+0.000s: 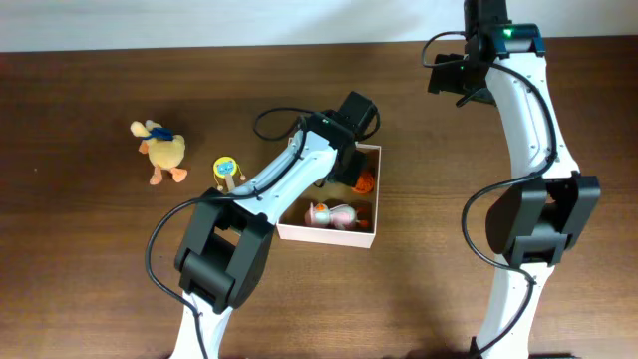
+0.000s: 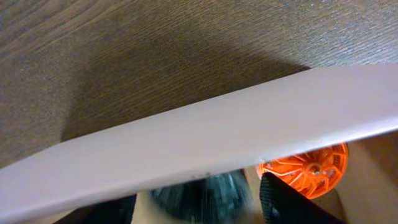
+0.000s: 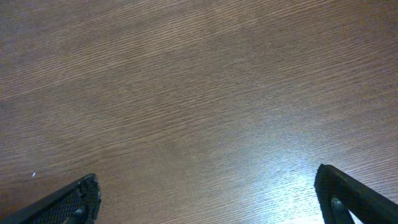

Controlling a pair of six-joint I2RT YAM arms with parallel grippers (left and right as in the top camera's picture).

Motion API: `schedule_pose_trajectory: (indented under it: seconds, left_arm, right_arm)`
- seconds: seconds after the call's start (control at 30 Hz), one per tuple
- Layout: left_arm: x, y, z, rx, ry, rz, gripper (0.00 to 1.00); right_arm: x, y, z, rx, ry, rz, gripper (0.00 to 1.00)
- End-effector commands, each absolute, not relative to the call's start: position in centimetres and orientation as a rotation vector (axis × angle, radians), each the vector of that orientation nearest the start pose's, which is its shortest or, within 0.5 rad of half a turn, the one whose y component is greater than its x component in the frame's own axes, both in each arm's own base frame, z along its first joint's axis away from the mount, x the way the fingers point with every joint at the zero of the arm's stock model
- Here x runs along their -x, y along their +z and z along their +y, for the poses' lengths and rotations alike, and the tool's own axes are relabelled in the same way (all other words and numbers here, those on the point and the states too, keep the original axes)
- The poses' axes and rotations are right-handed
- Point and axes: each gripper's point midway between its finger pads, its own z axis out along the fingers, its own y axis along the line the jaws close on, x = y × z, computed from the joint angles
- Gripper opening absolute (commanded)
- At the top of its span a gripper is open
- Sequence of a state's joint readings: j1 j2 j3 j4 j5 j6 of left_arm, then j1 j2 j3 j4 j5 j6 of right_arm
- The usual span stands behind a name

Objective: Pack container
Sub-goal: 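Lower the black ball into the box and open the left gripper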

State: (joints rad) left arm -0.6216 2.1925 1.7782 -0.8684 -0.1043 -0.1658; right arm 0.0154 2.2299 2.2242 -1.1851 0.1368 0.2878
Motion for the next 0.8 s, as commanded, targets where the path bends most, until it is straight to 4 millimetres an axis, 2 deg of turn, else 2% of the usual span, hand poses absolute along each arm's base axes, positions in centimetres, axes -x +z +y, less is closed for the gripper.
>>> schedule_pose_trajectory:
  seconds: [0.0,0.1,0.37,0.5,0.7,0.73,0.77]
  left_arm:
    - [-41.0,4.6,-27.1,-0.630,-0.008,2.769,0.81]
    - [-41.0,4.6,-27.1,-0.629,-0.008,2.769,0.93]
    - [-40.8,4.6,-26.8,-0.632,0.004,2.781,0.93]
    - [-40.4,5.4,-26.4,-0.638,0.020,2.805,0.93]
    - [-40.8,8.4,-26.7,-0.697,0.024,2.780,0.93]
    - [-41.0,9.1,-26.8,-0.693,0.019,2.771,0.93]
    - [-41.4,10.7,-27.1,-0.690,0.005,2.746,0.93]
  right_arm:
    - [-51.7,15.0,-1.7,-0.425,-0.109,2.720,0.98]
    - [-51.7,15.0,-1.7,-0.425,-0.109,2.720,0.99]
    - [-51.7,15.0,-1.7,-0.425,-0.109,2.720,0.99]
    - [-51.7,15.0,-1.7,-0.425,-0.109,2.720,0.99]
    - [-51.7,15.0,-1.7,-0.425,-0.109,2.720,0.99]
    - [-51.7,15.0,-1.7,-0.425,-0.109,2.720,0.99]
    - [-51.7,15.0,-1.7,-0.425,-0.109,2.720,0.99]
